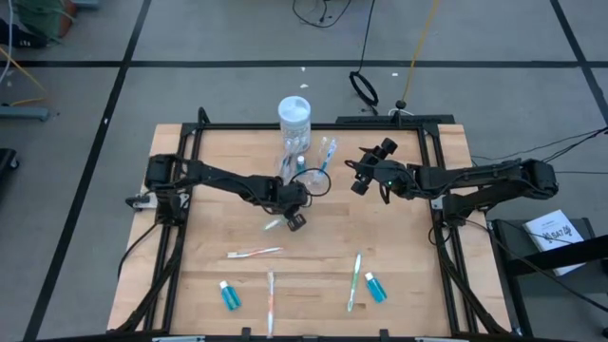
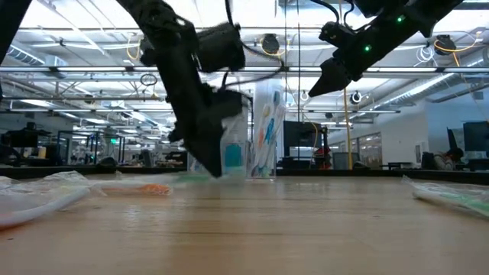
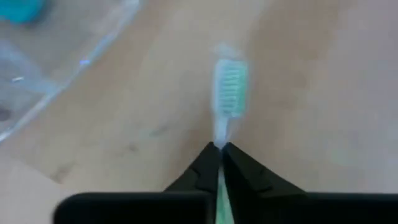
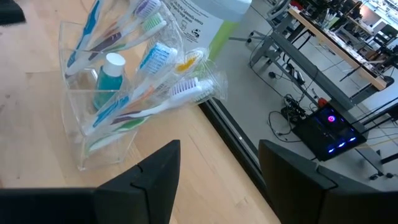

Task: Pick & Place toothbrushing station
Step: Put the green toothbrush into the transparent organizer

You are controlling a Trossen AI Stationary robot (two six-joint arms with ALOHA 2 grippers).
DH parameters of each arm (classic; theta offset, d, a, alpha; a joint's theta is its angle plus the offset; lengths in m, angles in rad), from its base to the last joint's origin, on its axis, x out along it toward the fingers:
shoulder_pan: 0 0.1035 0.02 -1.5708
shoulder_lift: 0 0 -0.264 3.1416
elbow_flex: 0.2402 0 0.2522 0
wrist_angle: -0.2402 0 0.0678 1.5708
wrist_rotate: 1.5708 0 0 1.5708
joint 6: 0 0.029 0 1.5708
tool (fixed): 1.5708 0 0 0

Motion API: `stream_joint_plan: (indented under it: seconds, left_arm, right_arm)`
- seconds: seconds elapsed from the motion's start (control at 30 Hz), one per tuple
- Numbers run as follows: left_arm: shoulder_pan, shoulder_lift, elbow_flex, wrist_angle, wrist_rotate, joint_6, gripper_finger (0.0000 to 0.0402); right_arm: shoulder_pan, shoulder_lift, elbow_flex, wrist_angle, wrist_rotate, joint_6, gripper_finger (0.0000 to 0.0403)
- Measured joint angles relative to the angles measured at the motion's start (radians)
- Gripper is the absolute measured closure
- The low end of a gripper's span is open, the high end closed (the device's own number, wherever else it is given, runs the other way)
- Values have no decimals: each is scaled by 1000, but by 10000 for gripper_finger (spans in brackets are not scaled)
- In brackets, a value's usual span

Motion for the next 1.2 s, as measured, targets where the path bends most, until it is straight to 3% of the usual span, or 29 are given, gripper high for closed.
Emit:
stream_joint_plan:
  seconds: [0.1,0.23,0.47,0.63,0.7,0.8,0.97,1.07,1.2]
  left_arm:
    - [-18,-72,0,-17,19,23,392]
    - [-60,-193,1,-63,-85,94,396]
    - [-106,-440,1,-53,-503,176,390]
    - [-69,-555,-81,242,-749,320,396]
    - [-41,-568,-171,478,-738,394,392]
    - [7,-547,-347,902,-630,514,397]
    - [91,-431,-572,1441,-492,528,392]
    - [115,-342,-630,1633,-460,514,396]
    - [132,-211,-637,1771,-485,608,395]
  right_arm:
    - [0,0,0,0,0,0,195]
    - [0,0,0,-1,0,-1,195]
    - [0,0,0,-1,0,-1,195]
    - [0,0,0,-1,0,-2,195]
    - [0,0,0,0,0,-3,195]
    - [0,0,0,-1,0,-3,195]
    - [0,0,0,0,0,-3,195]
    - [0,0,0,1,0,-3,195]
    - [0,0,0,4,0,-2,195]
